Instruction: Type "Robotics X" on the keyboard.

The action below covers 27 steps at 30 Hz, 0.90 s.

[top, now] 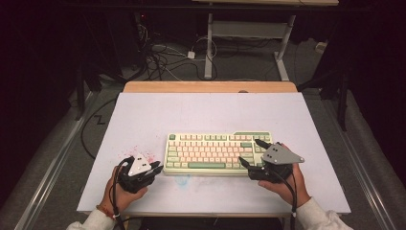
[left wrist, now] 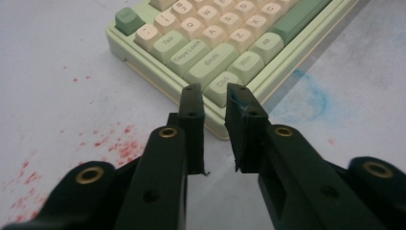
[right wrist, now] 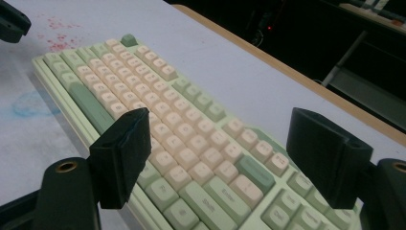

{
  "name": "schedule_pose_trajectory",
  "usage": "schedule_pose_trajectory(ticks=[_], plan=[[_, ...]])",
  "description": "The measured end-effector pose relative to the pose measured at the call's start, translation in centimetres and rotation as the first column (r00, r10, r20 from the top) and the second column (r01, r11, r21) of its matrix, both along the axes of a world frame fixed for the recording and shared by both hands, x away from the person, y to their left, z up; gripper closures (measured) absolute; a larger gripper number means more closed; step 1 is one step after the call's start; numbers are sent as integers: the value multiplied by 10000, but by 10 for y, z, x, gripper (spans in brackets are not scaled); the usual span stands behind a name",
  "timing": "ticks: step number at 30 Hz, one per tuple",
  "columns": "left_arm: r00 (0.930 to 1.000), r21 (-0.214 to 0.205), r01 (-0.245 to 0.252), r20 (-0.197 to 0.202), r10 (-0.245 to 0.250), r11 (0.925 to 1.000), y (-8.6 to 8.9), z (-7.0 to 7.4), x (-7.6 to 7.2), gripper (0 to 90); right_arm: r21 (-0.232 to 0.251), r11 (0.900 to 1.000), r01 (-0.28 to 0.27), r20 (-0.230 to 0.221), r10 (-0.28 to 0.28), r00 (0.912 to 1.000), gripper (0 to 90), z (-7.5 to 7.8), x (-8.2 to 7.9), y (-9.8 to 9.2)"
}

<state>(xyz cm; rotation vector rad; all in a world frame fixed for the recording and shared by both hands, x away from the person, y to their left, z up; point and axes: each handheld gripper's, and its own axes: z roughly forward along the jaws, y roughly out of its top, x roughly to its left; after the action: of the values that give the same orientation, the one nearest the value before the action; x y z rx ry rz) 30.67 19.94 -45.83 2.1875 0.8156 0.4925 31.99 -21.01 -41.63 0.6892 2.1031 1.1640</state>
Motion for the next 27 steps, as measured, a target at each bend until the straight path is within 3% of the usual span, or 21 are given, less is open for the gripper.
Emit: schedule_pose_trajectory(ticks=[5, 9, 18, 27], plan=[[9994, 164, 295, 171, -298, 9994, -11, 8, 5, 872, -118, 9995, 304, -199, -307, 9993, 239, -9, -11, -12], [9983, 128, 534, 226, -537, 9985, -23, 15, 9, 874, -144, 9990, 427, -31, -427, 9991, 244, -13, -18, -16], [9935, 229, 1104, 250, -1110, 9936, -56, 23, 22, 874, -329, 9979, 553, -417, -566, 9975, 246, -24, -30, -22], [9859, 422, 1669, 81, -1674, 9851, -93, 23, 38, 873, -609, 9972, 428, -521, -460, 9976, 245, -29, -30, -20]])
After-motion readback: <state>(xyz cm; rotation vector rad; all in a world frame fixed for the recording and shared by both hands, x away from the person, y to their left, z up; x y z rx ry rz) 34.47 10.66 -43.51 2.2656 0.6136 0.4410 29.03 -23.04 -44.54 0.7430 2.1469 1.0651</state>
